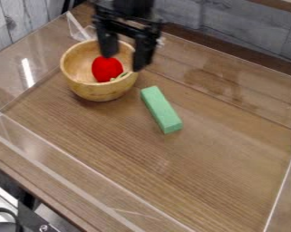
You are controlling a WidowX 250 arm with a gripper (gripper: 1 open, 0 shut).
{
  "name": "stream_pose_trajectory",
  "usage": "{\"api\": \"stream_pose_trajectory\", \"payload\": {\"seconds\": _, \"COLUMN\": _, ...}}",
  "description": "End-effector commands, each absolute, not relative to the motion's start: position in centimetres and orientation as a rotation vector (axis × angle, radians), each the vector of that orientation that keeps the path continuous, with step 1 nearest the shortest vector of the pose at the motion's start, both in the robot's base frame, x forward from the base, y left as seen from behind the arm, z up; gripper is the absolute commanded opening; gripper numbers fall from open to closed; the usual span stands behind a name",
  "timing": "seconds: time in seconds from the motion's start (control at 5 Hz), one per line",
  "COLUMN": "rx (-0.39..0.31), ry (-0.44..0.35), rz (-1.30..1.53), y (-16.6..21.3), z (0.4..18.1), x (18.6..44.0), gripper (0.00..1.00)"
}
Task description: Move the red fruit to the right
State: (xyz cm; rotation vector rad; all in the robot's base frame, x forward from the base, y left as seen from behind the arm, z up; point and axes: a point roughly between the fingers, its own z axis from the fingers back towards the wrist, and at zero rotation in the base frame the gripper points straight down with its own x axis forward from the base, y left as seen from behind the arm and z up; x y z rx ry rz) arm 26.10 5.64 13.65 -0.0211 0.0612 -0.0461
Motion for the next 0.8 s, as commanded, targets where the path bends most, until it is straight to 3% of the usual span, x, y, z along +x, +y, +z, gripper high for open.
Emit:
{"api": "stream_pose_trajectory", "payload": {"seconds": 0.0, "rx": -0.004, "ry": -0.010, "rz": -0.076, "y": 7.2, "z": 14.9, "x": 25.9, "gripper": 1.00}}
{"api": "stream_pose_trajectory", "payload": {"seconds": 0.6, "rx": -0.008, "ry": -0.018, "rz": -0.048, "y": 9.3, "z": 12.6, "x": 29.0, "gripper": 1.00}}
